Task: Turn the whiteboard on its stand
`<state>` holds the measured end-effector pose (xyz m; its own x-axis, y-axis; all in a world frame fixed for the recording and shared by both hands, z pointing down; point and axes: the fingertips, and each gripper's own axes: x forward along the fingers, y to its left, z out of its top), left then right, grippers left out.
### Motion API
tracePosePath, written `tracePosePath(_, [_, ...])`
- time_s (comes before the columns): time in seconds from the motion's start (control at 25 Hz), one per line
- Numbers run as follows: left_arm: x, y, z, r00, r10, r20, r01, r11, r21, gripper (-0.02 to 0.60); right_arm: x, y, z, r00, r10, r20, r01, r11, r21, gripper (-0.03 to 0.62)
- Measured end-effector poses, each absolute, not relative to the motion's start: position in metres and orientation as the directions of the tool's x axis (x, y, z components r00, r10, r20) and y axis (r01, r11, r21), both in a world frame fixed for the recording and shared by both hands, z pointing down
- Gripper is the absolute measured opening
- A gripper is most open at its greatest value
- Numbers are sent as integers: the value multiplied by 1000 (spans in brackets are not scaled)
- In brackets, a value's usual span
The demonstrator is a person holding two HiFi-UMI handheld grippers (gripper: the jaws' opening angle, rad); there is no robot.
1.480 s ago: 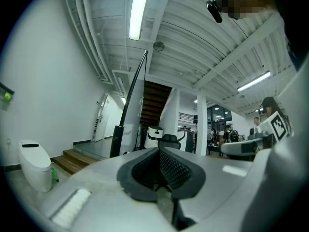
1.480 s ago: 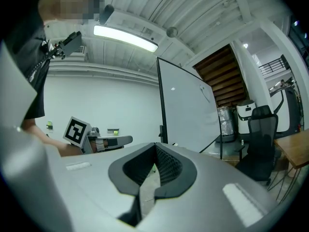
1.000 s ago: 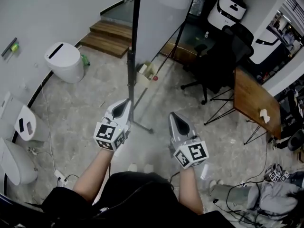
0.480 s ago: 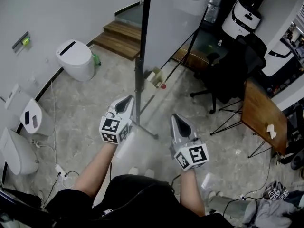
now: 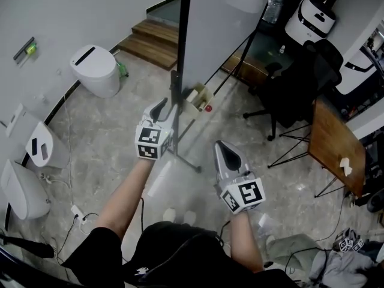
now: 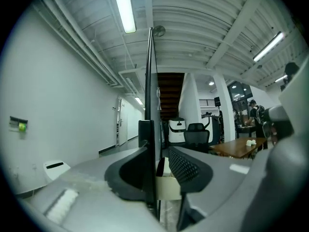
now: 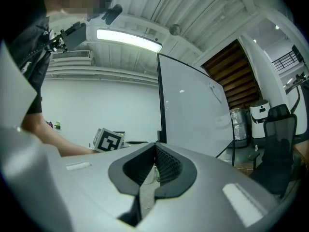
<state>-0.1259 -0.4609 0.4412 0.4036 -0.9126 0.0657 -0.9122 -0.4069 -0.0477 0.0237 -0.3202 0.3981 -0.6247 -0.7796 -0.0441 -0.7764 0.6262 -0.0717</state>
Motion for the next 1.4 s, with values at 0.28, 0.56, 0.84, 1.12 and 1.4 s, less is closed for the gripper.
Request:
tracePosePath(0.28, [-128,-508,432,385,-920,74,-919,-390,-61,233,38,-327,404,-598,-801,-20,-799,598,-69,9])
tracePosePath(0.56, [-119,-538,438,389,-917,91,-918,-395,-46,267,55,-330,407,-563,-826,-7,-824,562,-71,9])
tracePosePath(0.84, [-119,-549,442,389,-916,96,-918,-394,-48,267,64,-327,413,-535,-845,1,-843,533,-75,9])
tracePosePath(1.12, [-113,-559,441,403,-910,95,-911,-409,-49,223,74,-330,412,-513,-859,1,-856,511,-76,9])
tracePosePath(1.4, [-112,-561,443,417,-904,99,-907,-421,-27,201,75,-330,412,-495,-869,4,-866,493,-79,9])
